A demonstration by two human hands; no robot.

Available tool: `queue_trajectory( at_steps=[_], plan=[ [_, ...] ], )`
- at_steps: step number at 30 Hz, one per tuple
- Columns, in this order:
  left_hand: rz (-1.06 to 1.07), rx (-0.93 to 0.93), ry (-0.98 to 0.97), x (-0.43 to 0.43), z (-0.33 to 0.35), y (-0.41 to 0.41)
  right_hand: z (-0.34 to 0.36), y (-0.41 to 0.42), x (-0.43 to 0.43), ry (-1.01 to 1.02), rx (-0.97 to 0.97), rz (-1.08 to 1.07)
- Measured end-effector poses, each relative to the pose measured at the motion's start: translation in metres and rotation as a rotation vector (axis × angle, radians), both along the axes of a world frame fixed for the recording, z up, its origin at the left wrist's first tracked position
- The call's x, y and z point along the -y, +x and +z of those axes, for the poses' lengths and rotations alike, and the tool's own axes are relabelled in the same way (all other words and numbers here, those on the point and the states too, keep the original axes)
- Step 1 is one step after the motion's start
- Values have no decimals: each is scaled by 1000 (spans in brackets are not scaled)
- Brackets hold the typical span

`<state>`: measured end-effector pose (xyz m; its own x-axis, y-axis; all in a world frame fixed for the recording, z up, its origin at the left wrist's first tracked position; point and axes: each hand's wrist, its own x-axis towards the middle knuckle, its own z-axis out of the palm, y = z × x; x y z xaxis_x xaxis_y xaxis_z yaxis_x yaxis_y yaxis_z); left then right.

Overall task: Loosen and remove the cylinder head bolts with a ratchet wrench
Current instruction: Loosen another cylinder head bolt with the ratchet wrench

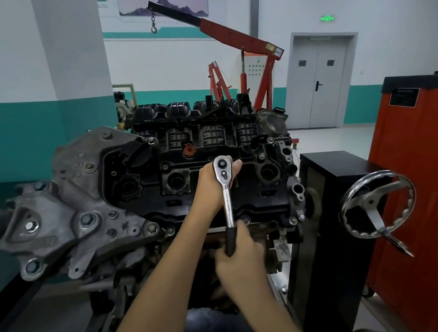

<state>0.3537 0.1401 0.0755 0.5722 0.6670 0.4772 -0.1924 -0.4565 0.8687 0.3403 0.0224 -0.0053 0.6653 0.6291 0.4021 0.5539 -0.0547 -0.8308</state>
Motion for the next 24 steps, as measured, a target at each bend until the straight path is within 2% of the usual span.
queue_trajectory(
  at_steps=[5, 7, 9, 11, 15, 18, 21, 24],
  plan=[
    [-48, -35, 92, -1, 0, 1, 56, 93, 56, -366, 423, 99],
    [-25, -25, 105, 0, 2, 2, 90, 120, 62, -509, 713, 22],
    [-18, 21, 62, 3, 0, 1, 104, 128, 59, -535, 887, -61],
    [-19, 67, 12, 5, -6, 0, 88, 123, 56, -484, 819, -92],
    [30, 123, 0, 16, -9, 5, 11, 61, 38, -123, 226, -2],
    [72, 139, 19, 16, -7, 8, -12, 7, 1, 95, -16, -8],
    [84, 59, 40, 9, -5, 5, -9, -12, -10, 163, -108, 39],
    [24, 20, 39, 2, -5, 5, 2, 26, 17, -28, 80, 43]
  ],
)
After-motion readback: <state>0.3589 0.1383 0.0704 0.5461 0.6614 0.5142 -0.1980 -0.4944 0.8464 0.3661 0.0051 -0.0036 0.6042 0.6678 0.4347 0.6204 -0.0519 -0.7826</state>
